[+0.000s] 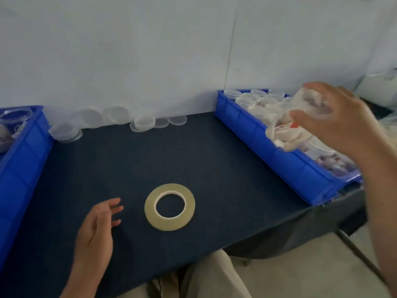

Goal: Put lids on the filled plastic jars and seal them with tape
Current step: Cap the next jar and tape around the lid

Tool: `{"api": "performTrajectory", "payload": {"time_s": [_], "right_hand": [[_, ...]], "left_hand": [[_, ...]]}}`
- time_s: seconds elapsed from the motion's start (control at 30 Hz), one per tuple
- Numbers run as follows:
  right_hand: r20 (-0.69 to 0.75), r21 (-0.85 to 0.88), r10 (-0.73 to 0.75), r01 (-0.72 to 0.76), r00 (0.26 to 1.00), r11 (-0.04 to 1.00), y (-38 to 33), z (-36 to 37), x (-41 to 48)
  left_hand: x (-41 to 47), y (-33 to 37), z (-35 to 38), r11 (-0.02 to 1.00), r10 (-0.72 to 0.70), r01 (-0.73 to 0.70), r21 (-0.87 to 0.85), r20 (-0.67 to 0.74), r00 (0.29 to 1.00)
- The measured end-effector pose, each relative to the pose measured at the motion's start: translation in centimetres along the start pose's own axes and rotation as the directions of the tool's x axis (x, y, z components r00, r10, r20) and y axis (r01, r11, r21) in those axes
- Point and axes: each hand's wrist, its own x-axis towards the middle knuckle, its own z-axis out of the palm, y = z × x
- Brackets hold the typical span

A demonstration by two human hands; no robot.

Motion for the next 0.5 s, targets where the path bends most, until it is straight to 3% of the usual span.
{"api": "performTrajectory", "payload": {"time_s": [0.1, 0.23, 0.37, 0.5], "right_hand": [[0.031, -0.106, 0.108, -0.104, 0.994, 0.989, 4.2, -1.6, 2.2], [0.178, -0.159, 0.193, -0.165, 0.965, 0.973, 7.8, -1.7, 2.4], [0.176, -0.036, 0.258, -0.255, 0.95, 0.966, 9.6, -2.5, 2.3], [0.333, 0.085, 0.364, -0.412, 0.87, 0.907, 11.2, -3.7, 2.0]], "left_hand": [[0.2, -0.1, 0.0, 1.0, 0.001, -0.001, -0.012, 0.002, 1.0], [0.4, -1.3, -0.3, 0.999, 0.035, -0.035, -0.009, -0.001, 0.999], [0.6, -1.9, -0.4, 0.999, 0.047, -0.047, 0.008, -0.009, 0.999], [0.8, -2.6, -0.6, 0.997, 0.064, -0.064, 0.04, -0.011, 0.998]]}}
